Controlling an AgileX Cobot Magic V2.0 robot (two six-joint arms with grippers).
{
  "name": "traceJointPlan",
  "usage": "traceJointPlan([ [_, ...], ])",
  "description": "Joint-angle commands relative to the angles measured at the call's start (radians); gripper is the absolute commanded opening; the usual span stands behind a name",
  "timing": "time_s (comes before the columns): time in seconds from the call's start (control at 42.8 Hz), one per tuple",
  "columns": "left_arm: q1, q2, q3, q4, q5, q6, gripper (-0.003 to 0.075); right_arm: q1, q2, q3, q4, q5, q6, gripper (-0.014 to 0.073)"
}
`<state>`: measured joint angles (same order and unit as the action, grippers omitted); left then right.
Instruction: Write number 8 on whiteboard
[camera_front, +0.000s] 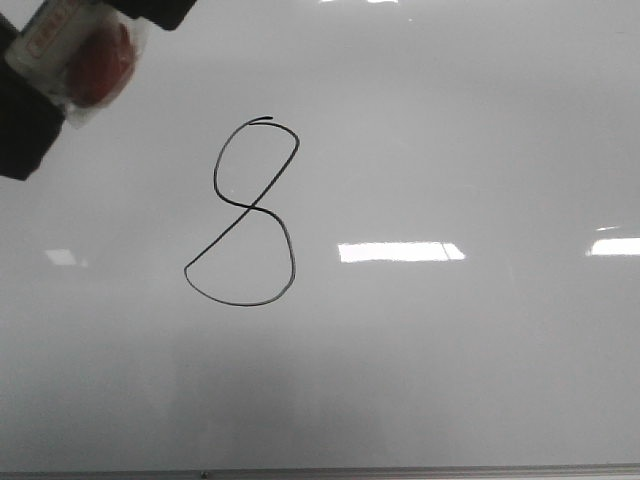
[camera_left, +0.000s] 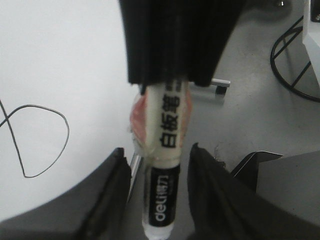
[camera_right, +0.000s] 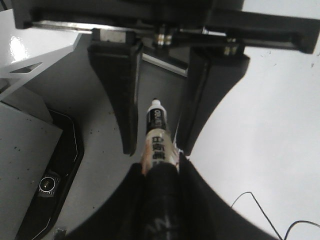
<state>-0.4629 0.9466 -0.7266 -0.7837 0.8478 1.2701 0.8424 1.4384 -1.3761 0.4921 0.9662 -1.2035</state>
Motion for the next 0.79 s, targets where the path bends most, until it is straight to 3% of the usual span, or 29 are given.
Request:
traceJointPlan([
  [0.0,-0.016,-0.003,-0.035,-0.041,-0.044,-0.007,0.0210,0.001,-0.035,-0.036,0.021,-0.045,-0.013,-0.0058],
  [0.117,-0.016,-0.003,-0.035,-0.041,-0.044,-0.007,0.0148,0.001,-0.035,-0.036,0.004,-0.044,-0.013,-0.0058],
  [0.42,-0.016,-0.003,-0.035,-0.041,-0.042,-0.007,0.0130,0.001,-0.028,-0.036,-0.024,-0.043,-0.012,-0.0057],
  [0.49,-0.016,-0.003,-0.035,-0.041,-0.042,-0.007,0.0084,0.001,-0.028,-0.036,-0.022,-0.046,0.006,-0.0035],
  [0.537,-0.016,-0.003,-0.035,-0.041,-0.042,-0.007,0.0043,0.001,-0.028,-0.036,-0.020,-0.049,0.019,0.0023],
  [0.63,-0.016,-0.003,-0.035,-0.041,-0.042,-0.007,-0.0022,0.001,-0.028,-0.036,-0.016,-0.056,0.062,0.0244],
  [0.7,-0.016,-0.003,-0.035,-0.041,-0.042,-0.007,-0.0020,0.000,-0.029,-0.036,-0.016,-0.055,0.108,0.0402],
  [0.77,-0.016,-0.003,-0.035,-0.039,-0.052,-0.035,-0.0020,-0.001,-0.036,-0.036,-0.016,-0.055,0.145,0.0472],
])
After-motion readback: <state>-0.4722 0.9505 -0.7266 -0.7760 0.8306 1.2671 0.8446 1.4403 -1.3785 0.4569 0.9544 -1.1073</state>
